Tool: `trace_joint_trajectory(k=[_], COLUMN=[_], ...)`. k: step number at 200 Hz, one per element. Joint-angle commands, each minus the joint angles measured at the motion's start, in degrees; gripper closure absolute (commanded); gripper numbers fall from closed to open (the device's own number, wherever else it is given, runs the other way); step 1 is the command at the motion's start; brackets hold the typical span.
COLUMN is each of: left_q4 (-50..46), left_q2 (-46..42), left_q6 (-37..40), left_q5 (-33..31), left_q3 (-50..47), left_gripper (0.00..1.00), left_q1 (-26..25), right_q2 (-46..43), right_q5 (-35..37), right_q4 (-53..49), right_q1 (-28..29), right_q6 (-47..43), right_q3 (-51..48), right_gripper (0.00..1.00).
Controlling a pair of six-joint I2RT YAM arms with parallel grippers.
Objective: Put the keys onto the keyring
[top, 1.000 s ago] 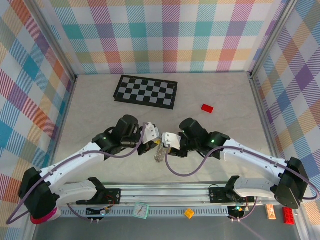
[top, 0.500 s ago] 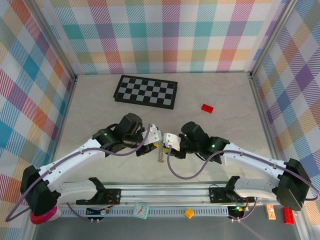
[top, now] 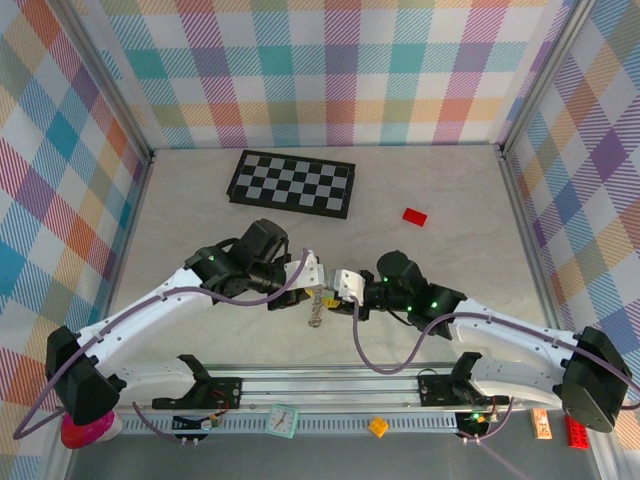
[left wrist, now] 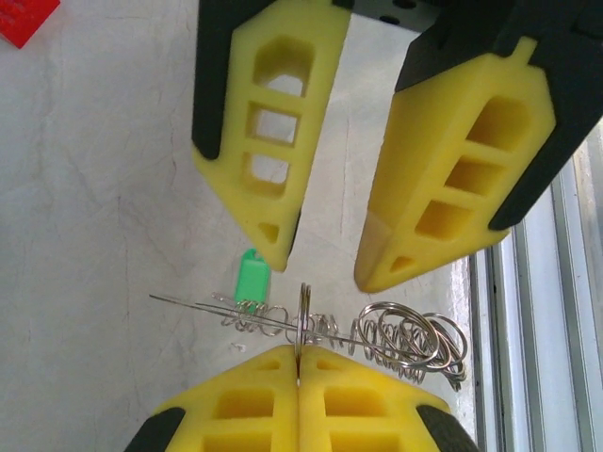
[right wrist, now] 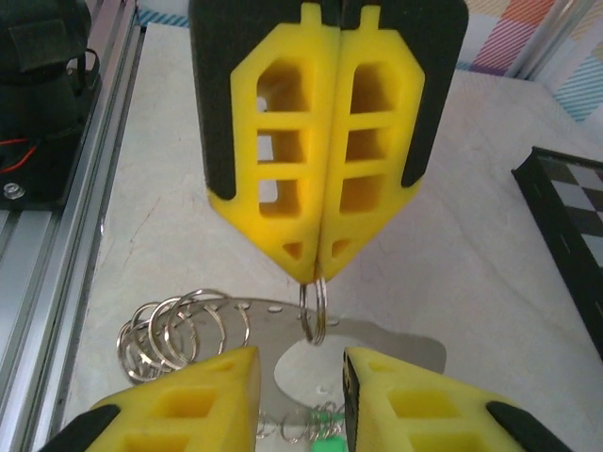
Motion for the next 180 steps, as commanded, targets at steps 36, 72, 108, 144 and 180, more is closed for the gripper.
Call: trace_joint_trajectory(k=[36,72,108,144,180], left_q4=[-3.7,-4.8,-5.6,-6.8,-7.4], left_q2=[1.1,2.1,2.7,2.8,2.8], left_q6=[3.7,4.0,4.1,4.5,5.0], left_q5=[1.4,1.4,1.9,1.2,0.6], left_q3=[4.0,5.3,6.1,6.3,6.6], left_gripper=[1.00,1.00,1.00,1.00,1.00], left_q1=[-0.7,-0.7,-0.6,-0.7,-0.7], right_q2=[2.3,3.3,4.3,4.1,2.8], right_q5=[-2.8,-4.0,-4.8,-4.0,-1.7], right_q4=[7.8,9.9,12.0,11.7,10.4], right_q1=[-0.2,-0.2,-0.2,-0.2,-0.2], right_q6=[2.3,3.0,3.8,3.6,2.7], right_q3=[-1.1,-1.4,-1.7,-1.8,-2.3], right_gripper=[0.75,0.81,0.85,0.83,0.78])
